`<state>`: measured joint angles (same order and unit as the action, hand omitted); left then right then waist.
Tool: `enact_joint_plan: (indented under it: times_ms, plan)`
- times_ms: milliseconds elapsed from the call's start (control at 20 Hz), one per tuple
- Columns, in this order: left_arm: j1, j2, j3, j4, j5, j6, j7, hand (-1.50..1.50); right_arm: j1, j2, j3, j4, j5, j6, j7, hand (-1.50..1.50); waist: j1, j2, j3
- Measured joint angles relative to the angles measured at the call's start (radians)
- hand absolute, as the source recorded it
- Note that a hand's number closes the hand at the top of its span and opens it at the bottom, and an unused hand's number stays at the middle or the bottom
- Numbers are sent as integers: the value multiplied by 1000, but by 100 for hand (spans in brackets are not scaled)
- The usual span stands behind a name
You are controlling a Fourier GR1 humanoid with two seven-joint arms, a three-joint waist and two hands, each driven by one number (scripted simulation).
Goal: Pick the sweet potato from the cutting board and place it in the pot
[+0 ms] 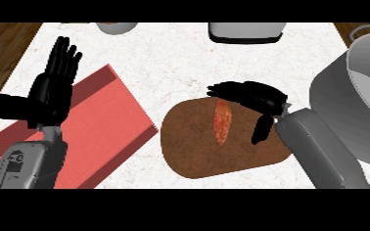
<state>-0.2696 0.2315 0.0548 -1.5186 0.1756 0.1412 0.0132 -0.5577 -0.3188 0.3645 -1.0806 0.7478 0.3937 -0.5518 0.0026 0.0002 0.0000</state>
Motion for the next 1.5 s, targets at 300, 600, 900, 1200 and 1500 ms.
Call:
enact_joint_plan:
  times_ms: [300,600,900,1200,1500]
  plan:
    - [7,-8,14,-3,-8,-18,3,0,3,59,-17,72,77,-34,1,-150,1,0,0]
    - [-20,-10,19,-27,-24,-16,56,0,-19,125,-29,173,149,-99,-40,-150,2,-2,-2]
    - [-11,-8,35,-35,-22,-34,58,0,-60,173,-37,269,199,-134,-96,150,4,-7,-8]
    - [11,-15,42,-33,-20,-47,34,0,-46,199,6,243,260,-199,-177,150,1,-12,-13]
    - [-3,-21,47,-16,-33,-39,31,0,-23,214,11,204,305,-232,-189,150,-3,-14,-15]
